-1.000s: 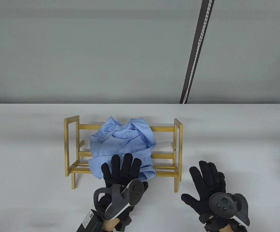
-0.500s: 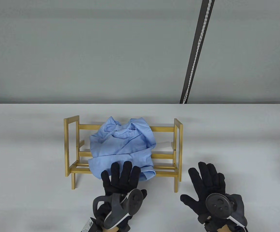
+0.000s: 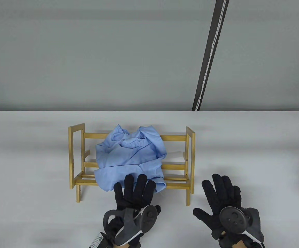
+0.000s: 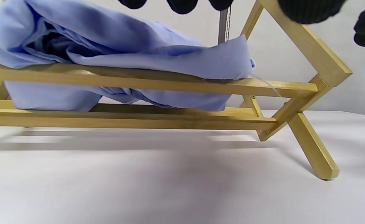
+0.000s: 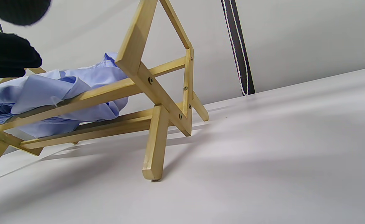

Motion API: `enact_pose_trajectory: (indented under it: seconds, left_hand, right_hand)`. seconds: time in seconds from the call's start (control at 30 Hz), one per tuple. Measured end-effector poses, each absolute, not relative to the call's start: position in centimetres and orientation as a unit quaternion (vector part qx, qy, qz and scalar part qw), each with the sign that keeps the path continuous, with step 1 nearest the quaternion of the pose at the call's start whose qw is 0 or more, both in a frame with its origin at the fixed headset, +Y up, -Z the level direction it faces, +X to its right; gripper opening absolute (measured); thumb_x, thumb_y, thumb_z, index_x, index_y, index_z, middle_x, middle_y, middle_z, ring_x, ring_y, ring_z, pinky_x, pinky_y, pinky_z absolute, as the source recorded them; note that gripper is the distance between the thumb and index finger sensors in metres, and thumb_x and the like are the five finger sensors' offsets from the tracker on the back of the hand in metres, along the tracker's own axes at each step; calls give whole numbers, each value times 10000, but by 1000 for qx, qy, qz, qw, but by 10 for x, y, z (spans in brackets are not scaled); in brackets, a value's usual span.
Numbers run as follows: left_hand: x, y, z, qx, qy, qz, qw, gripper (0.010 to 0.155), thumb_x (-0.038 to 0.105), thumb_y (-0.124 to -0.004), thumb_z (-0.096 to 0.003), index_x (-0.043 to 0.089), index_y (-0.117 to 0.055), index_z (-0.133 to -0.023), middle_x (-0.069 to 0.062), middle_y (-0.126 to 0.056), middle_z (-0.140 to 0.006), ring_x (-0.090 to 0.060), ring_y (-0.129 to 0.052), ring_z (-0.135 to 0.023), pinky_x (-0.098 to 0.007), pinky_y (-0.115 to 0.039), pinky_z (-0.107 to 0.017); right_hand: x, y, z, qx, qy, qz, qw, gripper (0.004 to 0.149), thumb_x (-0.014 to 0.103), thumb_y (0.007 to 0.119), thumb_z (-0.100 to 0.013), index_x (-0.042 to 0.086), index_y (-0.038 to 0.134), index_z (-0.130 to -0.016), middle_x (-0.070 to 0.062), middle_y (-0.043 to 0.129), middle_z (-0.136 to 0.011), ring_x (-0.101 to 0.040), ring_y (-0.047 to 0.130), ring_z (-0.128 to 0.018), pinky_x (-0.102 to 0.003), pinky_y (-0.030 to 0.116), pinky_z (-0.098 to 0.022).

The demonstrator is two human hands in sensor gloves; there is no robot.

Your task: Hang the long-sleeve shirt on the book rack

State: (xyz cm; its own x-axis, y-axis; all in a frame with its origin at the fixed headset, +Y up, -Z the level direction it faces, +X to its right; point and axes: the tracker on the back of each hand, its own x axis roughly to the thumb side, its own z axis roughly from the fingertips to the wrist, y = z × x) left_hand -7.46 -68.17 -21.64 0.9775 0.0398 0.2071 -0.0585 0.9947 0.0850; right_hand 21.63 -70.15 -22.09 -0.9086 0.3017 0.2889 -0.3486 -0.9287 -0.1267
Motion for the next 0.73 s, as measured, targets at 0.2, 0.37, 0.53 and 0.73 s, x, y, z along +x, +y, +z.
enact_pose_trajectory:
  seconds: [0.2,0.37,0.53,0.73]
  left_hand:
    - [-72,-683,-214,46,-111,22,993,859,724,-617,-372,427,-347,-1131,36,-364,-1308,-435,-413,-1180,-669,-376,-783]
    - [-73,-682,-213,43,-110,23,993,860,724,-617,-372,425,-345,-1132,32,-362,-1307,-437,-411,-1178,-671,-376,-782]
    - [-73,-683,-213,40,-112,22,993,862,726,-616,-371,426,-343,-1132,31,-360,-1308,-437,-409,-1179,-670,-377,-782]
    - [-72,-683,-213,40,-116,19,992,862,726,-615,-372,424,-343,-1132,30,-360,-1307,-441,-409,-1177,-670,-379,-781]
  right_hand:
    - [217,-702,-221,135,-90,972,170,921,746,678,-385,286,317,-1097,-158,251,-1185,-489,250,-1094,-748,289,-699]
    - [217,-702,-220,135,-90,972,170,921,747,678,-385,285,318,-1097,-160,251,-1184,-488,251,-1094,-747,291,-700]
    - [219,-702,-220,133,-90,972,172,923,746,678,-385,284,317,-1097,-157,250,-1185,-489,250,-1094,-747,291,-700]
    - [219,-702,-219,132,-91,972,172,922,747,679,-383,285,320,-1096,-159,251,-1185,-489,251,-1094,-746,292,-700]
